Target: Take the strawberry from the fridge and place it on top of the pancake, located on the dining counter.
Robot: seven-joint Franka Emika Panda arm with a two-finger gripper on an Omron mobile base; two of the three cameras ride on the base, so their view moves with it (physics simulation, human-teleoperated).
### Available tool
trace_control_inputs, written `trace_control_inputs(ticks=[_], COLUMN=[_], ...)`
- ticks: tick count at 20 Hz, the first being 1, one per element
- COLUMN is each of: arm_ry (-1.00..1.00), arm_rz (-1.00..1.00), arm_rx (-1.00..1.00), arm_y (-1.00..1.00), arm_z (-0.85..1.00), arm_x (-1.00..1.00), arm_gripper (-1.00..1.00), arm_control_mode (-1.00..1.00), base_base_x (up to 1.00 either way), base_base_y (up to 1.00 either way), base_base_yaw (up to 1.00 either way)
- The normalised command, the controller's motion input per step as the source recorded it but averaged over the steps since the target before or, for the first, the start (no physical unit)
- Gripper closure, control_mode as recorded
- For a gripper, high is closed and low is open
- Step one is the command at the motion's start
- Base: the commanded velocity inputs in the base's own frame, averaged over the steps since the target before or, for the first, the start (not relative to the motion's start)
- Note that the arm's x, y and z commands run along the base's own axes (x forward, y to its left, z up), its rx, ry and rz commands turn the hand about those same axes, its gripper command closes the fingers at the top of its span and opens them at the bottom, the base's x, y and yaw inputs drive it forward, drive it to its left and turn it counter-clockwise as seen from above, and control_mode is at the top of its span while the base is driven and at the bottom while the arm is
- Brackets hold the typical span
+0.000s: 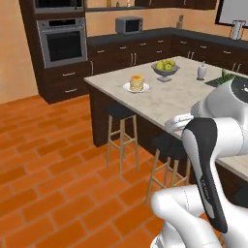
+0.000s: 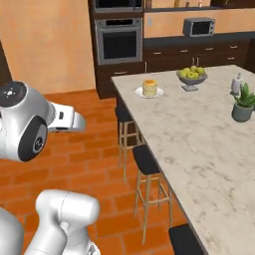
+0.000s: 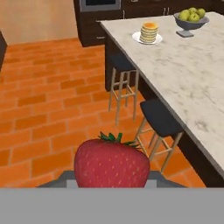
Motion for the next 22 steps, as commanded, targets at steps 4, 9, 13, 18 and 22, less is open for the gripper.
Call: trace_control_inputs(ticks=[4, 9, 13, 18, 22], arm_ry=[0.0, 0.0, 0.0, 0.0, 0.0], arm_rz=[0.0, 0.0, 0.0, 0.0, 0.0], arm_rx=[0.0, 0.0, 0.0, 0.0, 0.0], arm_y=[0.0, 0.0, 0.0, 0.0, 0.0], arm_z=[0.0, 0.0, 0.0, 0.0, 0.0], arm_x=[0.0, 0.0, 0.0, 0.0, 0.0], arm_gripper=[1.0, 1.0, 1.0, 1.0, 1.0], arm_control_mode=[1.0, 1.0, 1.0, 1.0, 1.0], base_base_x=[1.0, 1.0, 1.0, 1.0, 1.0], base_base_y=[0.91, 0.97, 1.0, 1.0, 1.0], base_base_yaw=[-0.62, -0.59, -0.54, -0.5, -0.45])
